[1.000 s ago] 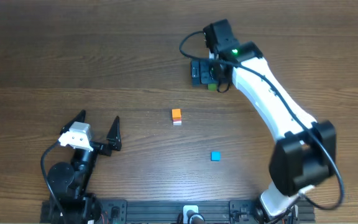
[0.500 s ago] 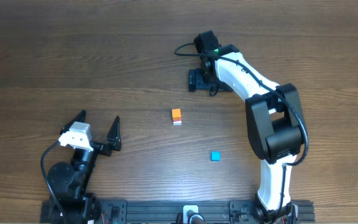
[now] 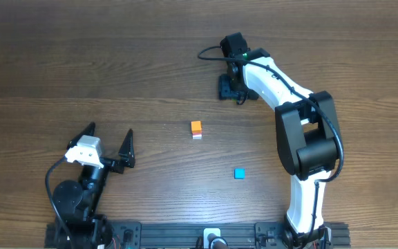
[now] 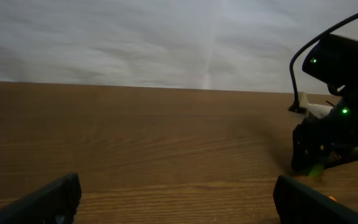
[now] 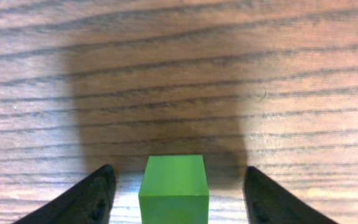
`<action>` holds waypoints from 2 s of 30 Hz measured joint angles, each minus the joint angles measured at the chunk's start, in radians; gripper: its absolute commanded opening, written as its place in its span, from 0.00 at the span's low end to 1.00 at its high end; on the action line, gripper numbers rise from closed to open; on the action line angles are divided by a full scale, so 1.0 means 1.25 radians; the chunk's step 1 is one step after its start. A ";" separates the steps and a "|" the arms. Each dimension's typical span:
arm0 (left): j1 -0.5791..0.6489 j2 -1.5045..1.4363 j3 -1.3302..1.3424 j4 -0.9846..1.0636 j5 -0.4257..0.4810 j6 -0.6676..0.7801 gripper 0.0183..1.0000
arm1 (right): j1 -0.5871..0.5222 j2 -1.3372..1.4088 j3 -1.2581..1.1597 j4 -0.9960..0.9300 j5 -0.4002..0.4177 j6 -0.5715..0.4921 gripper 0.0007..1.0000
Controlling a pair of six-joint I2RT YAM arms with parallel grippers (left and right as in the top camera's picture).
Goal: Stack Cubes
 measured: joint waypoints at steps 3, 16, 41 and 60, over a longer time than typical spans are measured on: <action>0.000 0.000 0.000 0.000 0.000 0.000 1.00 | 0.000 0.000 0.000 -0.007 0.000 -0.005 0.50; 0.000 0.000 0.000 0.000 0.000 0.000 1.00 | 0.000 0.000 0.000 -0.009 0.000 -0.009 0.23; 0.000 0.000 0.000 0.000 0.000 0.000 1.00 | 0.016 -0.089 0.002 -0.107 -0.004 -0.015 0.04; 0.000 0.000 0.000 0.000 0.000 0.000 1.00 | 0.370 -0.296 0.006 -0.213 0.017 0.199 0.02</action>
